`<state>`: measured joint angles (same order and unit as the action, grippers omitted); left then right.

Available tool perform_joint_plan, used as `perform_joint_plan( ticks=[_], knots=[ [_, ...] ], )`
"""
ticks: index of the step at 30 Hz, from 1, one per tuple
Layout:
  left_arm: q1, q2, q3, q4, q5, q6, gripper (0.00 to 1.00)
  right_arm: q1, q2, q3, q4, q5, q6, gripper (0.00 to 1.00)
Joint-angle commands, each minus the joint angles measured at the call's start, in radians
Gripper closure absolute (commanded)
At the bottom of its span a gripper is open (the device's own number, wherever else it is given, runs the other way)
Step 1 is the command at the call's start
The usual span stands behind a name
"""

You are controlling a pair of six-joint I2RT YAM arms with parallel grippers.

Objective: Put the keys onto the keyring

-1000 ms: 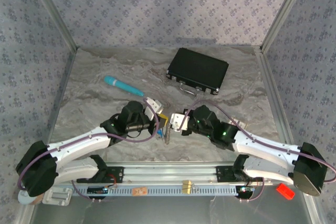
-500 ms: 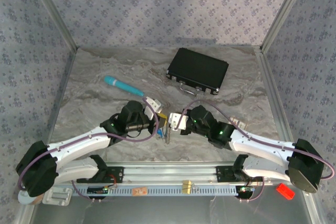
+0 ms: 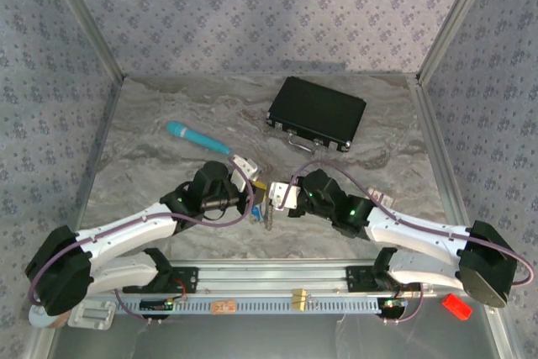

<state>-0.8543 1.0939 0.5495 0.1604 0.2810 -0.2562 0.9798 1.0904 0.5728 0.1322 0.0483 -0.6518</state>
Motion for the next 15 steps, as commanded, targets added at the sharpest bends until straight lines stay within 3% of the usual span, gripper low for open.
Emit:
perform_joint_plan(
  ticks=[1, 15],
  knots=[
    [0.006, -0.02, 0.033, 0.045, 0.021, -0.011, 1.0, 0.008, 0.003, 0.019, 0.01, -0.025, 0.009, 1.0],
    [0.008, -0.031, 0.032, 0.055, 0.025, -0.017, 1.0, 0.01, 0.02, 0.028, -0.006, -0.043, 0.001, 1.0]
  ],
)
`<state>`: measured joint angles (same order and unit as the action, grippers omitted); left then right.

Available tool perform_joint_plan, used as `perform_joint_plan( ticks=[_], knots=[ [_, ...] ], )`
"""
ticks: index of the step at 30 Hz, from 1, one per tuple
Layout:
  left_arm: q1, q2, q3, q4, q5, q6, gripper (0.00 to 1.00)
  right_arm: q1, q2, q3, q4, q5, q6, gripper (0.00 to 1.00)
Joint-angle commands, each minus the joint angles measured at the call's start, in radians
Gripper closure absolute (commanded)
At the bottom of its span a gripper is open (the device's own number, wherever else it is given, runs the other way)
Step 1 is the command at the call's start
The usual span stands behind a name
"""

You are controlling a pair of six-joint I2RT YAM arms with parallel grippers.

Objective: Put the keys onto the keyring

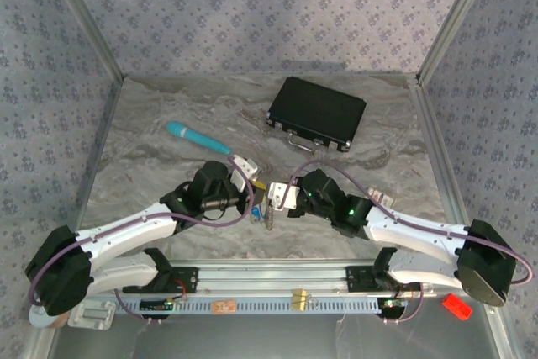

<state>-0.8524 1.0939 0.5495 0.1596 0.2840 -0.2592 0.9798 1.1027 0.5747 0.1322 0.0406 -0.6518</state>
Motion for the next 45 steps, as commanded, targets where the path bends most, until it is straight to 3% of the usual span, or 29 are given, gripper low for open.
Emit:
perform_joint_plan(
  ticks=[1, 17, 18, 21, 25, 31, 35, 40, 45],
  knots=[
    [0.006, -0.031, 0.032, 0.056, 0.024, -0.014, 1.0, 0.01, 0.008, 0.026, -0.007, -0.038, 0.0, 1.0],
    [0.008, -0.023, 0.009, 0.118, 0.014, -0.014, 1.0, 0.016, -0.002, 0.042, -0.07, -0.115, -0.002, 1.0],
    [0.009, -0.023, 0.005, 0.133, 0.012, -0.011, 1.0, 0.017, -0.003, 0.043, -0.081, -0.127, 0.001, 0.98],
    [0.009, -0.029, -0.019, 0.194, 0.01, 0.006, 1.0, 0.013, -0.017, 0.05, -0.121, -0.183, 0.021, 0.75],
    [0.007, -0.047, -0.073, 0.296, 0.029, 0.068, 1.0, 0.0, -0.071, 0.051, -0.16, -0.251, 0.071, 0.64],
    [0.009, -0.083, -0.178, 0.457, 0.051, 0.207, 1.0, -0.069, -0.221, 0.046, -0.22, -0.325, 0.173, 0.64],
    [0.009, -0.09, -0.206, 0.524, 0.096, 0.275, 1.0, -0.143, -0.278, 0.017, -0.189, -0.287, 0.251, 0.73],
    [0.008, -0.094, -0.203, 0.551, 0.156, 0.35, 1.0, -0.198, -0.246, -0.006, -0.1, -0.384, 0.321, 0.76],
    [0.007, -0.089, -0.196, 0.546, 0.191, 0.379, 1.0, -0.2, -0.183, -0.006, -0.064, -0.477, 0.327, 0.69]
  ],
)
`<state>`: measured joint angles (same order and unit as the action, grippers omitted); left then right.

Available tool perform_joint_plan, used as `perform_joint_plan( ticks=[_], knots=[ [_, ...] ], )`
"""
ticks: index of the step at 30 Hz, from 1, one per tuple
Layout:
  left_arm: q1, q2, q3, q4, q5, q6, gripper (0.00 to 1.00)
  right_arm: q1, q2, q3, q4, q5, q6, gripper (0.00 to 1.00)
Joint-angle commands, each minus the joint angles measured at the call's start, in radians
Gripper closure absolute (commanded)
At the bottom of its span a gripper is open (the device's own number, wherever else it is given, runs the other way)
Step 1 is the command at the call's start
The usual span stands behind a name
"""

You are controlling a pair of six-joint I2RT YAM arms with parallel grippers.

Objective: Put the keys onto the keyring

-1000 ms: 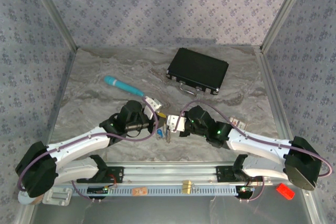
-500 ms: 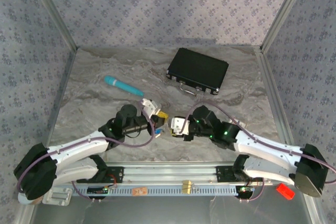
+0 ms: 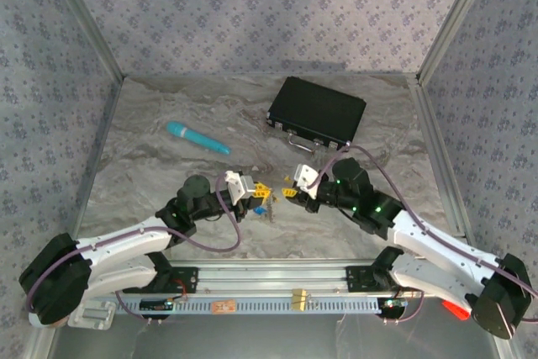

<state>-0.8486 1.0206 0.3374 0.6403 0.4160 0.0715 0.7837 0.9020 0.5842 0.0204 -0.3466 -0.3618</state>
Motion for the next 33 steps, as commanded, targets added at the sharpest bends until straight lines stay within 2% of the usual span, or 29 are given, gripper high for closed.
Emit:
perform_joint_plan(
  ticks=[1, 5, 15, 19, 22, 26, 28, 29, 31, 33],
  knots=[
    [0.001, -0.014, 0.018, 0.06, 0.062, 0.05, 1.0, -0.005, 0.028, -0.015, 0.049, -0.109, 0.038, 0.68],
    [-0.005, -0.008, 0.028, 0.046, 0.082, 0.059, 1.0, -0.004, 0.066, -0.013, 0.059, -0.146, 0.042, 0.68],
    [-0.019, 0.003, 0.047, 0.035, 0.096, 0.068, 1.0, -0.007, 0.101, -0.002, 0.077, -0.186, 0.035, 0.79],
    [-0.023, 0.006, 0.053, 0.035, 0.102, 0.071, 1.0, -0.008, 0.115, 0.004, 0.082, -0.203, 0.037, 0.85],
    [-0.025, 0.007, 0.053, 0.038, 0.102, 0.07, 1.0, -0.008, 0.12, 0.006, 0.082, -0.21, 0.035, 0.99],
    [-0.027, 0.004, 0.065, -0.016, 0.041, 0.073, 0.99, -0.012, 0.11, 0.02, 0.048, -0.194, 0.026, 1.0],
    [-0.029, 0.004, 0.098, -0.13, -0.005, 0.088, 0.78, -0.01, 0.107, 0.052, -0.026, -0.165, -0.002, 1.0],
    [-0.03, 0.004, 0.111, -0.179, -0.02, 0.097, 0.71, -0.009, 0.107, 0.072, -0.073, -0.15, -0.018, 1.0],
    [-0.033, 0.004, 0.139, -0.273, -0.046, 0.12, 0.63, 0.003, 0.116, 0.118, -0.187, -0.099, -0.065, 1.0],
    [-0.036, 0.004, 0.16, -0.34, -0.06, 0.139, 0.63, 0.017, 0.13, 0.172, -0.294, -0.049, -0.105, 1.0]
  ],
)
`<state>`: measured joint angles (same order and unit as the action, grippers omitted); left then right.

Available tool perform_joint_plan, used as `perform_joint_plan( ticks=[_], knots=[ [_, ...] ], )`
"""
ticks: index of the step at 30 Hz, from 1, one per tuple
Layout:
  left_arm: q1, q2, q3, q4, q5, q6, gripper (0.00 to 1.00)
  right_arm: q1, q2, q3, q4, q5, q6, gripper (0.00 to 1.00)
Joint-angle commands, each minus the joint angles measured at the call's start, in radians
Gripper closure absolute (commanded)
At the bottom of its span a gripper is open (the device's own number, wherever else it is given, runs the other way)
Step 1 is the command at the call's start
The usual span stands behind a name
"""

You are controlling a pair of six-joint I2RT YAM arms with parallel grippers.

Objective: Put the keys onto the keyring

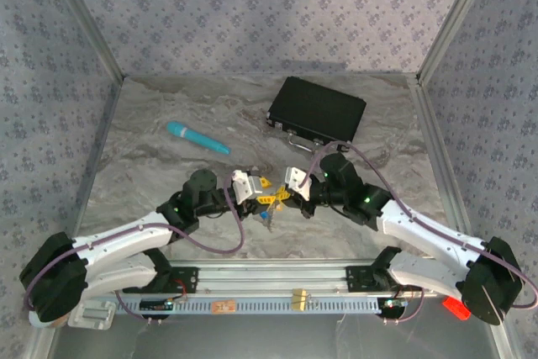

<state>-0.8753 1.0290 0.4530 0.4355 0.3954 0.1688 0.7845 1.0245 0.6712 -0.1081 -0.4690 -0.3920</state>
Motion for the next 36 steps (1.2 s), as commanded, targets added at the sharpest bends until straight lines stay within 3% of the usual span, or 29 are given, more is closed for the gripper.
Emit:
perform_joint_plan(
  ticks=[1, 6, 10, 20, 22, 26, 29, 36],
  knots=[
    [-0.012, -0.003, 0.055, -0.164, -0.047, 0.051, 0.63, 0.024, 0.016, 0.112, -0.217, 0.1, -0.093, 1.0],
    [-0.019, 0.006, 0.08, -0.217, -0.044, 0.074, 0.68, 0.071, 0.065, 0.226, -0.385, 0.197, -0.157, 1.0],
    [-0.021, 0.016, 0.093, -0.21, -0.023, 0.075, 0.79, 0.111, 0.114, 0.306, -0.465, 0.228, -0.192, 1.0],
    [-0.024, 0.002, 0.081, -0.171, 0.004, 0.061, 0.84, 0.151, 0.164, 0.354, -0.489, 0.264, -0.207, 1.0],
    [-0.024, -0.001, 0.078, -0.169, 0.009, 0.064, 0.9, 0.155, 0.17, 0.357, -0.489, 0.264, -0.204, 1.0],
    [-0.024, -0.003, 0.07, -0.154, 0.005, 0.055, 0.89, 0.155, 0.169, 0.346, -0.475, 0.243, -0.195, 1.0],
    [-0.024, -0.006, 0.059, -0.131, 0.002, 0.04, 0.83, 0.155, 0.167, 0.337, -0.465, 0.236, -0.188, 1.0],
    [-0.02, -0.039, 0.013, -0.051, 0.0, 0.006, 0.88, 0.143, 0.139, 0.29, -0.418, 0.203, -0.173, 1.0]
  ],
)
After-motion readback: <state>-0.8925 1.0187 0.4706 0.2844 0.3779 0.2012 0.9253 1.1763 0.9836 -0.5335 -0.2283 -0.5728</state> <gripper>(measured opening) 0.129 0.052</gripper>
